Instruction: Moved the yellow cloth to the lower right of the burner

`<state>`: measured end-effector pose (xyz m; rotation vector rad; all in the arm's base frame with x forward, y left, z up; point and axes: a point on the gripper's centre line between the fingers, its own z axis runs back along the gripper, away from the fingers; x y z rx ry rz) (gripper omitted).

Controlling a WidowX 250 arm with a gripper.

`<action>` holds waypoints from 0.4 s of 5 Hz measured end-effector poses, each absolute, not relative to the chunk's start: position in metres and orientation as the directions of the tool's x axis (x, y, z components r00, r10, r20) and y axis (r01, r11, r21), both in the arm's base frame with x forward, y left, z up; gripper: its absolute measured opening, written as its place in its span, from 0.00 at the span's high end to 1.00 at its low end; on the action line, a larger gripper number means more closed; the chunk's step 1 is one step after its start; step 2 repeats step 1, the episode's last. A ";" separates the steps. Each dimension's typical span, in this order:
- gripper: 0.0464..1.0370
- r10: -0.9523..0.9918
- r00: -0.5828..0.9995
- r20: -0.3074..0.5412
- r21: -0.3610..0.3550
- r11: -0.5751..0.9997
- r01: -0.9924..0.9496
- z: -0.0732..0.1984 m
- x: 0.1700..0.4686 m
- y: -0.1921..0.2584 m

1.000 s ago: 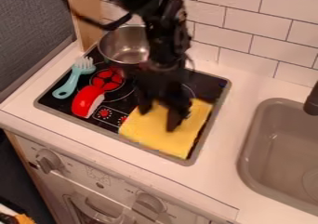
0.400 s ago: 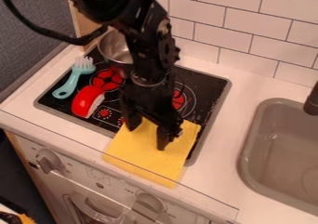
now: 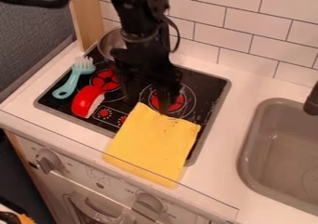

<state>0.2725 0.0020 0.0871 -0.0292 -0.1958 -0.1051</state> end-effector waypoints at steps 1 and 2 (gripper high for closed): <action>0.04 -0.103 0.971 0.214 -0.001 0.994 0.106 0.095 0.269 0.005; 0.04 -0.103 0.971 0.214 -0.001 0.994 0.106 0.095 0.269 0.005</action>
